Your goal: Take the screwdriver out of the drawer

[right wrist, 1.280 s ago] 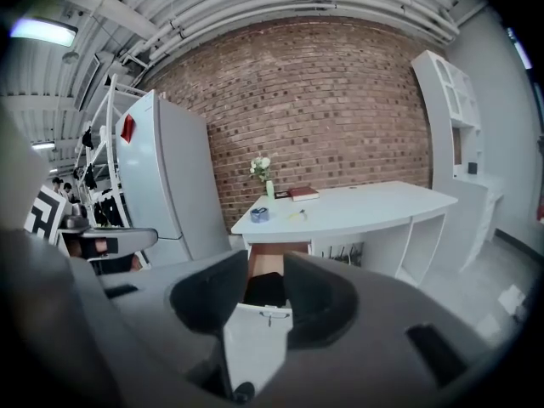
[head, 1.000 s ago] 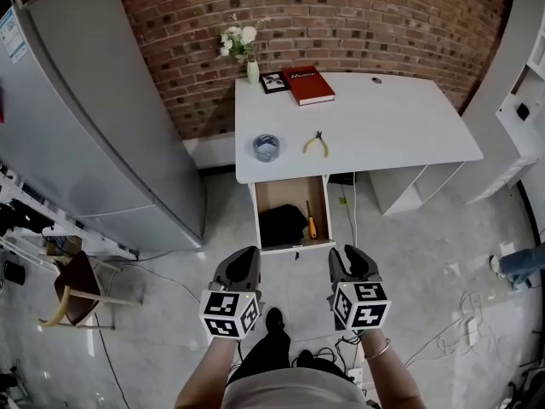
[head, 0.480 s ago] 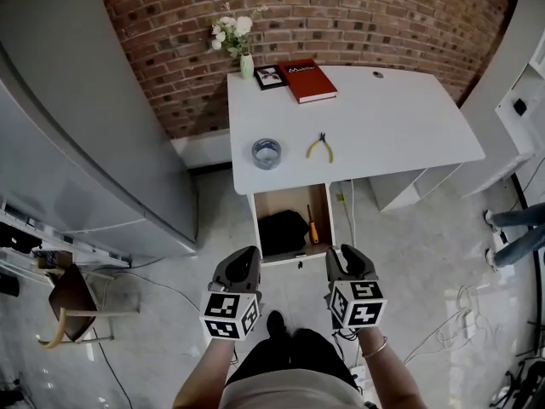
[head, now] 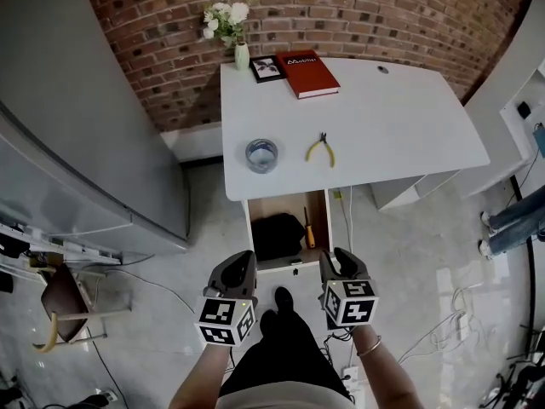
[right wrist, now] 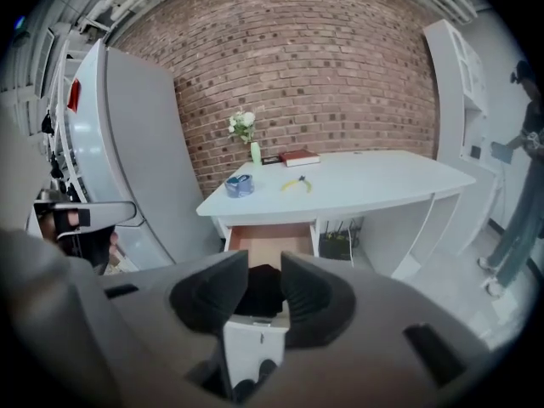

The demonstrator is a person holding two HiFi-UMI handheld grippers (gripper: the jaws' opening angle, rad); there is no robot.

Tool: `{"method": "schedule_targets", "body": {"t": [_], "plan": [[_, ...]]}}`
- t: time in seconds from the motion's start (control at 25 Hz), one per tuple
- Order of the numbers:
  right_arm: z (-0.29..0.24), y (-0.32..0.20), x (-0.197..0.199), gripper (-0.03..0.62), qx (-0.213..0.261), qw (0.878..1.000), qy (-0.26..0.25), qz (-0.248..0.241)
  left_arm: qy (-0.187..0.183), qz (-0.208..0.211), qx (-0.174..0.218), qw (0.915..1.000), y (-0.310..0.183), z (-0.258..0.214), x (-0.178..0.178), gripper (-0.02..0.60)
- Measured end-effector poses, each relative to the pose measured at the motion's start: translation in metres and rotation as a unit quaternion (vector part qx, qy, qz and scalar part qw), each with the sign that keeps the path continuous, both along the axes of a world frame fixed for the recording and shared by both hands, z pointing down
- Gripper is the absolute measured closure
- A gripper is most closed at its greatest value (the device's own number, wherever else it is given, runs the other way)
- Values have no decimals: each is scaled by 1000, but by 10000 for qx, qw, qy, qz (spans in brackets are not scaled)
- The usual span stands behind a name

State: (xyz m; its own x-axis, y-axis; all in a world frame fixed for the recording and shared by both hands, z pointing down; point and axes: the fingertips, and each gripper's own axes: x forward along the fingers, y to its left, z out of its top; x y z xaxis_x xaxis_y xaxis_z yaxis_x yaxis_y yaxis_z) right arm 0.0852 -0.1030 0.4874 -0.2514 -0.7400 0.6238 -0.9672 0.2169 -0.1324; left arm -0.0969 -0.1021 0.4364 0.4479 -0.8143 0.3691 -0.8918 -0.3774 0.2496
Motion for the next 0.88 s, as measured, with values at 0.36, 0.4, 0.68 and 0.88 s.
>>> {"method": "schedule_targets", "body": {"t": [0.36,0.4,0.68,0.88], "plan": [[58,-40,-3,479,-511,9983,122,-248,-24,-111,-221,9997,-29,25,4,589],[64,-44,-4,479,-564,9980,125,-266,-25,-127,-247,9996,-31,28,5,589],[120,-63,-2,479,-995,9938,246,-431,-20,-264,-491,9984,-39,53,2,589],[154,-74,-3,479,-1239,9901,366,-551,-22,-433,-656,9969,-43,72,-4,589]]}}
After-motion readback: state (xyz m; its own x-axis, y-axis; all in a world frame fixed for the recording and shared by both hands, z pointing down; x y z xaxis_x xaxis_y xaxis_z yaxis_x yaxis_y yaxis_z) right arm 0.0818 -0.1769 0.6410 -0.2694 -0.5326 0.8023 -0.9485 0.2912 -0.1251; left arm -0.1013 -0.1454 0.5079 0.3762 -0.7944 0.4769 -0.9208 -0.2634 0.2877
